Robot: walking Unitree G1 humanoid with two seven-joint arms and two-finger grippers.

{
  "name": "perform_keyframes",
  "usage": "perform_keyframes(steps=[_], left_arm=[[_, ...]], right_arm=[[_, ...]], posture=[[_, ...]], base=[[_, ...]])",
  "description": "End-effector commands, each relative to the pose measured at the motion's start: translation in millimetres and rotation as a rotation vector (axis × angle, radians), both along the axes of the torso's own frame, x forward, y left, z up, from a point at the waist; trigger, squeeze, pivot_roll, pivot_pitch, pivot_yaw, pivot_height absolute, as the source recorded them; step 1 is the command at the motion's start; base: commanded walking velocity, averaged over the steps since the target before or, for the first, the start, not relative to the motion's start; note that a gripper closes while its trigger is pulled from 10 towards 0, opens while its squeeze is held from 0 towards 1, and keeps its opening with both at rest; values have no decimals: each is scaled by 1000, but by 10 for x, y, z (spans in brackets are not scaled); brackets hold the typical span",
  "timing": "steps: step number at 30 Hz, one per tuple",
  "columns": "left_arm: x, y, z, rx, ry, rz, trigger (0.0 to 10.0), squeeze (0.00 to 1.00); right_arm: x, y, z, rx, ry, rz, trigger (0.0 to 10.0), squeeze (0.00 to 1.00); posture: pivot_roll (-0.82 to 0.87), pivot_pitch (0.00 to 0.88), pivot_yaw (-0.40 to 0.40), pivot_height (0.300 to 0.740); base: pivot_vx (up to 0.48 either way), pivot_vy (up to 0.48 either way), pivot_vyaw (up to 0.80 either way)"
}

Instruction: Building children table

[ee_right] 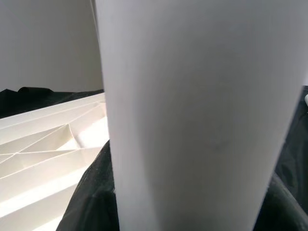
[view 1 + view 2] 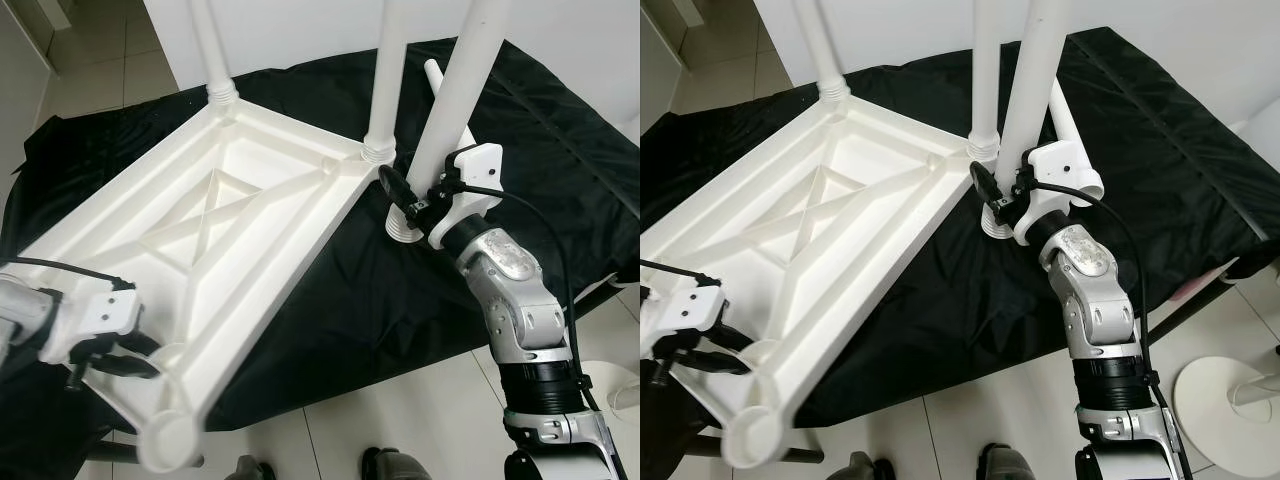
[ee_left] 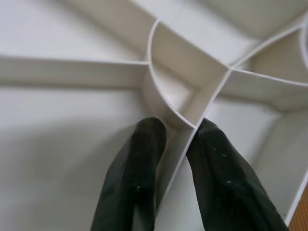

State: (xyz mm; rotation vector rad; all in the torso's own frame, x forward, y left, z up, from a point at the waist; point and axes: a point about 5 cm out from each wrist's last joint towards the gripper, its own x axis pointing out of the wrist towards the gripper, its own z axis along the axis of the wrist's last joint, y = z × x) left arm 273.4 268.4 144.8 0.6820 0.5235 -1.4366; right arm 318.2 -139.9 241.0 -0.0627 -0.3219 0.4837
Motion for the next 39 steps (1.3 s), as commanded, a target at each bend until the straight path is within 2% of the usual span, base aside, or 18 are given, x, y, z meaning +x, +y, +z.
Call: perform_keyframes(steps=[1,5,8,17,18,20,21,22,23,24,27,28,29,31,35,39], left_arm=[[24,59,-77,-74,-44,166,0,0],[75,19,-89,-138,-120,250,0,0],[147,-55,-65,-215,-218,334,0,0],[181,-255,-7,-343,-350,417,0,0],[171,-310,-32,-353,-348,426,5216,0],[164,-323,-39,-354,-345,424,5216,0],[155,-369,-37,-384,-328,424,10000,0],[155,-369,-37,-384,-328,424,10000,0],[158,-394,-25,-410,-321,431,10000,235],[168,-418,4,-452,-306,452,10000,1000],[169,-419,14,-463,-303,454,10000,1000],[158,-423,36,-449,-332,444,10000,1000],[145,-430,101,-463,-362,442,10000,0],[144,-432,162,-488,-364,453,10000,0],[136,-428,198,-483,-378,444,10000,0],[99,-295,304,-491,-391,482,10000,0]], right_arm=[[-26,24,7,0,-8,4,10000,0],[-26,22,10,9,-10,-2,10000,0],[-16,27,16,15,-13,-5,10000,0],[-6,42,29,24,-20,-7,10000,0],[3,49,29,23,-21,-6,10000,0],[4,51,30,23,-22,-6,10000,0],[8,60,35,23,-23,-2,10000,0],[8,60,35,23,-23,-2,10000,0],[12,67,38,23,-25,0,10000,0],[18,78,42,26,-25,3,10000,0],[19,80,42,27,-25,3,10000,0],[17,82,37,29,-22,3,10000,0],[14,82,28,31,-19,3,10000,0],[13,76,21,30,-18,1,10000,0],[16,70,20,31,-17,-3,10000,0],[15,63,23,34,-19,-8,10000,0]], posture=[[-30,193,96,740],[-29,188,92,740],[-32,181,92,740],[-30,165,86,740],[-30,163,86,740],[-30,163,86,740],[-28,162,84,740],[-28,162,84,740],[-26,163,81,740],[-25,163,82,740],[-25,163,82,740],[-23,164,79,740],[-20,166,77,740],[-19,168,77,740],[-19,168,77,740],[-14,168,81,740]], base=[[0,0,0],[0,0,0],[0,0,0],[0,0,0],[0,0,0],[0,0,0],[0,0,0],[0,0,0],[0,0,0],[0,0,0],[0,0,0],[0,0,0],[0,0,0],[0,0,0],[0,0,0],[0,0,0]])
